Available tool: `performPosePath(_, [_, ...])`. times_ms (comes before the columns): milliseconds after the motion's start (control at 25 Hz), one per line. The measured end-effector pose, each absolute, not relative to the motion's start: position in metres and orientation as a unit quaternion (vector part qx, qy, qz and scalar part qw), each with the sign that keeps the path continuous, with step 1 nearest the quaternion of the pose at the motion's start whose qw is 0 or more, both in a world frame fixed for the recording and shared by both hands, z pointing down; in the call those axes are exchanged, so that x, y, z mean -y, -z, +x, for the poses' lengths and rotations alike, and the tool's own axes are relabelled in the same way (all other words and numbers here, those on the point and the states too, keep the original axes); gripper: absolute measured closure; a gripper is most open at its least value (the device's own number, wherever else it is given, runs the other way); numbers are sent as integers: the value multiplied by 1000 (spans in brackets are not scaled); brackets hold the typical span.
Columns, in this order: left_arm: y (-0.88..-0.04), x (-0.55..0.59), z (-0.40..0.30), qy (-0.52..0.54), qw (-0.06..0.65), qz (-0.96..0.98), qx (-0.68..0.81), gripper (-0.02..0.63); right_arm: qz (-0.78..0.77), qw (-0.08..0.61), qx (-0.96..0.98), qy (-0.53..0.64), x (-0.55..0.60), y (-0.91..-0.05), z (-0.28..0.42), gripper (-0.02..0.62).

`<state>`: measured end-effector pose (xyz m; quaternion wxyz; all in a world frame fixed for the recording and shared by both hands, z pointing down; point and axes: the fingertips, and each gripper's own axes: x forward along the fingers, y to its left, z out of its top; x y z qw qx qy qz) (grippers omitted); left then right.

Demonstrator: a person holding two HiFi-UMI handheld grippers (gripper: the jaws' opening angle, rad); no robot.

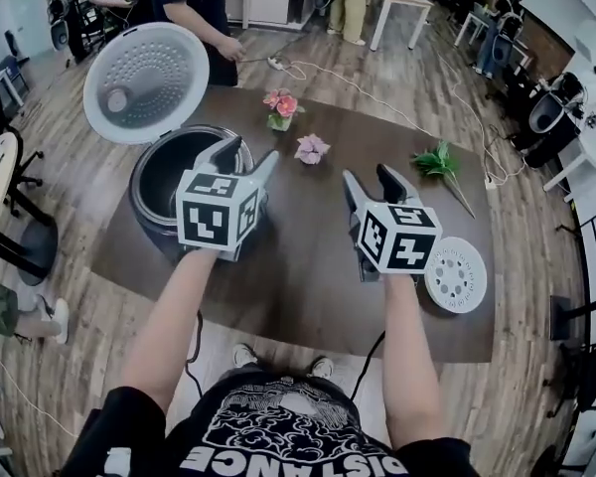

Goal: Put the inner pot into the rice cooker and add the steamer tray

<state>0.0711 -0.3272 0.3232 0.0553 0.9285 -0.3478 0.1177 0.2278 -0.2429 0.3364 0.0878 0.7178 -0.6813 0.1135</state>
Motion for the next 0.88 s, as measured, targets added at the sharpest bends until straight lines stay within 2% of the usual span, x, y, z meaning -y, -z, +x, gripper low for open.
performPosePath(240, [-331,293,146,-126,56,947,288,331,749,73,648,-120,196,-338,287,327])
performPosePath(880, [-358,198,299,-143,63,978,140,316,821,40,549,-149,69,-362,409,306])
